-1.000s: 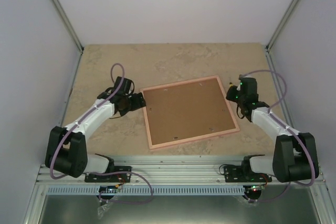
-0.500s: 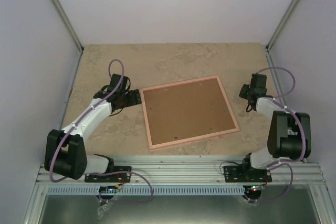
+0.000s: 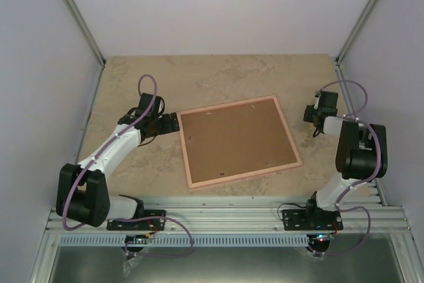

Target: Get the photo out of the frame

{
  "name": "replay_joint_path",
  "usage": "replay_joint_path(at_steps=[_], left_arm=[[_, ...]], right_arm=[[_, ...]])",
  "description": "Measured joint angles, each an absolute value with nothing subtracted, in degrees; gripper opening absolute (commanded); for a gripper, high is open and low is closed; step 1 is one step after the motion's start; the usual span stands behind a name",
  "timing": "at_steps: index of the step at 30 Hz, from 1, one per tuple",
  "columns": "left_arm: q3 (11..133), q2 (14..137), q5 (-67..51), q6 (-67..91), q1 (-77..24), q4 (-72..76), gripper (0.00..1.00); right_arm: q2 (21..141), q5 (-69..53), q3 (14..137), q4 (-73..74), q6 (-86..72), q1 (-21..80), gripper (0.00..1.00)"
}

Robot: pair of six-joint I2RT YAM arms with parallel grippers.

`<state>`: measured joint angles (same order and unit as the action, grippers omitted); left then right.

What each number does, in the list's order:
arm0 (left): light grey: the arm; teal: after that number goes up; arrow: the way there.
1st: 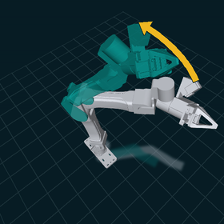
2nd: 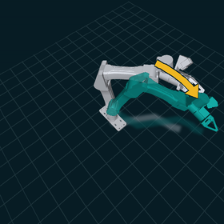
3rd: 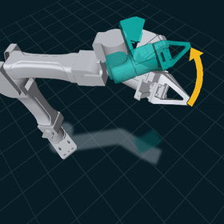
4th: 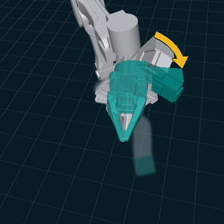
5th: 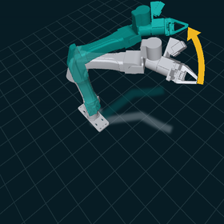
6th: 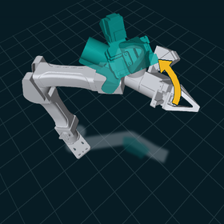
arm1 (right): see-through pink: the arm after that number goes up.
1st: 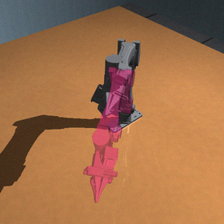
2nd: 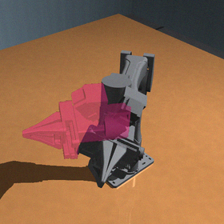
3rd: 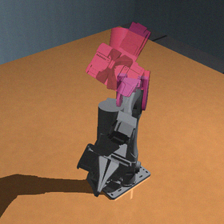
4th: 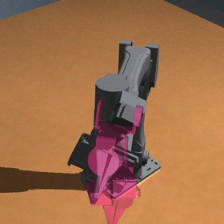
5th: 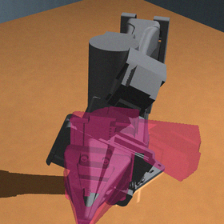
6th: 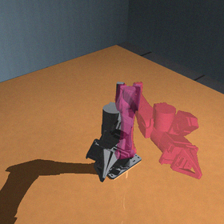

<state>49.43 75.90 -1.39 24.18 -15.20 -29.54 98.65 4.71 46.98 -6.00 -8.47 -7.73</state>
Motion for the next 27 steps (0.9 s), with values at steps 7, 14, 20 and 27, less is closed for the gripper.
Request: replay_joint_path(at_steps=[7, 14, 20, 27], left_arm=[[49.4, 75.9, -2.7, 24.1, -15.2, -29.4, 0.96], [49.4, 75.4, -4.0, 24.0, -15.2, -29.2, 0.96], [49.3, 74.8, -7.0, 24.0, -15.2, -29.0, 0.96], [47.5, 74.7, -11.1, 24.5, -15.2, -28.6, 0.96]], right_arm=[[100.7, 3.2, 48.0, -6.7, -6.3, -8.0, 0.28], [102.2, 1.9, 48.1, -4.0, -5.1, -8.0, 0.35], [100.1, 0.8, 48.5, -1.1, -6.2, -8.0, 0.44], [91.2, 0.7, 48.5, 4.7, -11.4, -5.8, 0.51]])
